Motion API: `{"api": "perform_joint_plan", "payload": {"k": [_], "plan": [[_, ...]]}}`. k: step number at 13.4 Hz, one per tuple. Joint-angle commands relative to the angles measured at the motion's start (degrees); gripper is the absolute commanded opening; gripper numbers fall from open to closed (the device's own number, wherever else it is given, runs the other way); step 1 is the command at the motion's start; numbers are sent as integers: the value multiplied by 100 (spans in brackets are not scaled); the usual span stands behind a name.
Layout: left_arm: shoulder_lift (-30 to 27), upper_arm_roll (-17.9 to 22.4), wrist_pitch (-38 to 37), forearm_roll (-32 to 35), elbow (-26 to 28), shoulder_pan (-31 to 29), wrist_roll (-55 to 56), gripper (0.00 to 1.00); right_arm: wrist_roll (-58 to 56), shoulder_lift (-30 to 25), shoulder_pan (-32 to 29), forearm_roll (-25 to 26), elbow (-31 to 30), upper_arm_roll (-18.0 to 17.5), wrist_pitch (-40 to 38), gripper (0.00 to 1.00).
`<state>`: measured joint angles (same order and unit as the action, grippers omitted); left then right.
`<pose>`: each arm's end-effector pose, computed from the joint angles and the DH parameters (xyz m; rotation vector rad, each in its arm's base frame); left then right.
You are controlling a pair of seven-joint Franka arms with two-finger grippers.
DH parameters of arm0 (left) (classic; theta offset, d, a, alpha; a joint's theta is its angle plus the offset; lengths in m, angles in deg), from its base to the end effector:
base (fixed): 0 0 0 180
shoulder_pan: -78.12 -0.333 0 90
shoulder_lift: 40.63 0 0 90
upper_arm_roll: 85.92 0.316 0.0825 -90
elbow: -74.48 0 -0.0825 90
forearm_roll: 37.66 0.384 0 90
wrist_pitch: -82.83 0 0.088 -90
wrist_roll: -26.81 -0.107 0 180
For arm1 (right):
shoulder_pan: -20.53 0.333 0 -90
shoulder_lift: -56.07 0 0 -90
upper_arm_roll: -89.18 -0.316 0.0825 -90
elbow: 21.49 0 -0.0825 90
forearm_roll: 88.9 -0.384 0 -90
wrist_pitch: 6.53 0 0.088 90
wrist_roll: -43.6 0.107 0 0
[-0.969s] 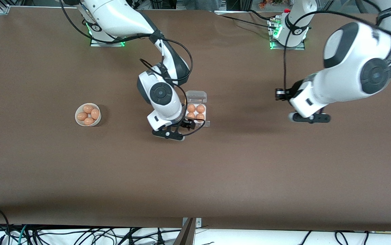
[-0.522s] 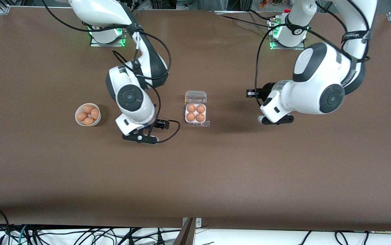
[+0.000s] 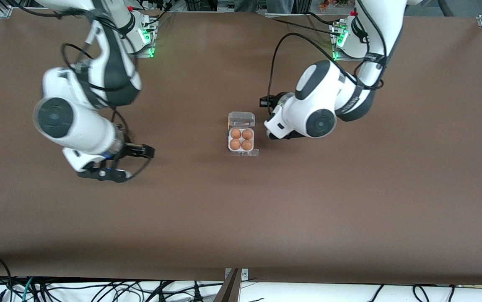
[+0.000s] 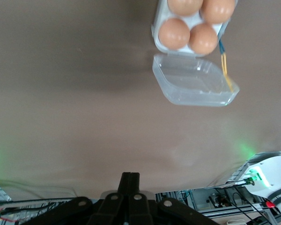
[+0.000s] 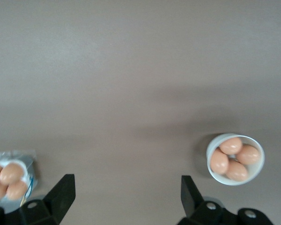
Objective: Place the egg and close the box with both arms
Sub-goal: 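Withdraw the right gripper while the left gripper reaches the box lid, then push the clear lid shut over the eggs with the left gripper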
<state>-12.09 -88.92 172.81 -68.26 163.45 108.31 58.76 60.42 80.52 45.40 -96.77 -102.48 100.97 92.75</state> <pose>0.5064 -0.3912 0.3464 2.7562 0.1552 -0.9967 0.6474 0.1862 0.4527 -3.1128 0.1251 0.1680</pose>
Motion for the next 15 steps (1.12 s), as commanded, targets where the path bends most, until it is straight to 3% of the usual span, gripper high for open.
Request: {"api": "perform_joint_plan", "payload": {"k": [1,3,7,11,15], "plan": [[203,80,-16,-147,-177,398,346,3,-493,-1000,-912,328,-707,-809,-294,100],[431,88,-25,-139,-292,636,548,3,-575,-1563,-1605,391,-910,-1361,-584,100],[976,80,379,-156,-433,865,593,3,-574,-2171,-1977,541,-928,-1443,-1015,100],[1091,80,747,-148,-468,927,672,3,-775,-2374,-2372,541,-928,-1522,-1077,100],[1100,106,1047,-121,-530,901,663,3,-1365,-2383,-2505,549,-1130,-1522,-420,100]]}}
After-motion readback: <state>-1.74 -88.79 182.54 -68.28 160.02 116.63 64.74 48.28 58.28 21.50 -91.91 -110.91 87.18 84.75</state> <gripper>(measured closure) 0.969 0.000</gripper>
